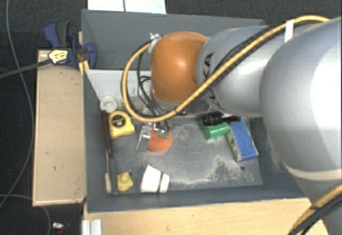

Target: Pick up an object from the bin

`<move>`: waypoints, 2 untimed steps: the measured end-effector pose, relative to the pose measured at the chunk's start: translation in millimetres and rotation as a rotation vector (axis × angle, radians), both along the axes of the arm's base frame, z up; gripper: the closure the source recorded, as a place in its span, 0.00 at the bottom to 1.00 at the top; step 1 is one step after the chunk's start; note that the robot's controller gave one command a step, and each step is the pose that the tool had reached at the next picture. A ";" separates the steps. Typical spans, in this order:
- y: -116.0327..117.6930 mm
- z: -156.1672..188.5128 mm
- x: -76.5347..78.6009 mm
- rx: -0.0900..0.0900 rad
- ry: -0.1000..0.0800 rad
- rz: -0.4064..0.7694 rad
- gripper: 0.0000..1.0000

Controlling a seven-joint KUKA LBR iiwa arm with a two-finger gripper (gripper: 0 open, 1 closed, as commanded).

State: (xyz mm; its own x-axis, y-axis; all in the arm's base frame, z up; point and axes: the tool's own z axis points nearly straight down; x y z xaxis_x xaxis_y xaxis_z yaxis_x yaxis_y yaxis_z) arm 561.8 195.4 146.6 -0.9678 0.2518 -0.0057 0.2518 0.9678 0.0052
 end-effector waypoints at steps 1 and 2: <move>-11.2 22.0 -12.3 -0.001 0.000 0.036 0.00; 26.6 -17.7 -5.6 0.004 -0.001 -0.228 0.00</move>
Offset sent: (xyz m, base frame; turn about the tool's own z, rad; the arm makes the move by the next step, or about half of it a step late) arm -0.0042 0.0520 -0.0450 0.3337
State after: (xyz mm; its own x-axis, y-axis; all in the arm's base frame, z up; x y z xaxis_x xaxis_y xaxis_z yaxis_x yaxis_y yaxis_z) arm 556.2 222.1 128.9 -0.8857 0.4643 -0.0056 0.4642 0.8857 0.0094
